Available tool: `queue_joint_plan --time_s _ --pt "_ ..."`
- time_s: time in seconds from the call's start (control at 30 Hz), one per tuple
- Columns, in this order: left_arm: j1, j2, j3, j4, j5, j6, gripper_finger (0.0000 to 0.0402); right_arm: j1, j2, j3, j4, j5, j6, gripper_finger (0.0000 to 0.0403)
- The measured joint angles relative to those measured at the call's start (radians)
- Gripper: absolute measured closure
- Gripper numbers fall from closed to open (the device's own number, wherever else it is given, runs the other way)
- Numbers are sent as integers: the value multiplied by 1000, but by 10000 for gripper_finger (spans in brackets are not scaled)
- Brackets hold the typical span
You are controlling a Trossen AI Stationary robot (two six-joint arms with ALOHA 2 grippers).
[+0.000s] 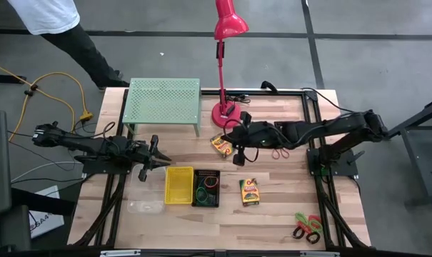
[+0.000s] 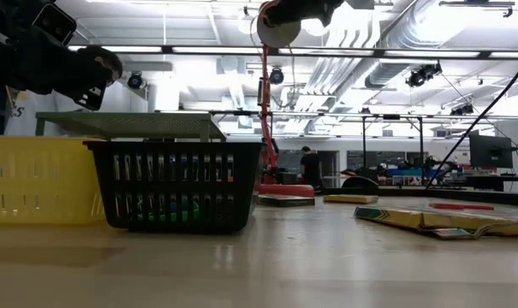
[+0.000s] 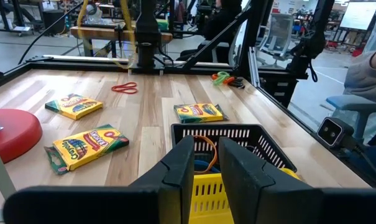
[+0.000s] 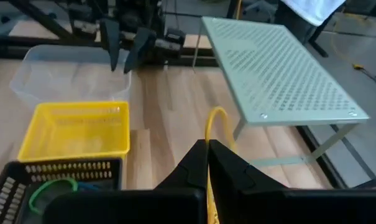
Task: Pick & Place Office Desk Supplies
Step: Put the yellow rubber band into the black bin
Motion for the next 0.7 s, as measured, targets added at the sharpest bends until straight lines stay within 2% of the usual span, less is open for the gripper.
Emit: queue_joint_plan --time_s 0.23,0.6,0.7 --pt "0 0 0 0 0 0 330 27 43 -2 48 -50 -12 401" --pt "0 6 0 0 0 0 330 137 205 4 263 -46 -26 401" --pt "0 9 0 1 0 0 330 164 223 -4 261 -46 -19 401"
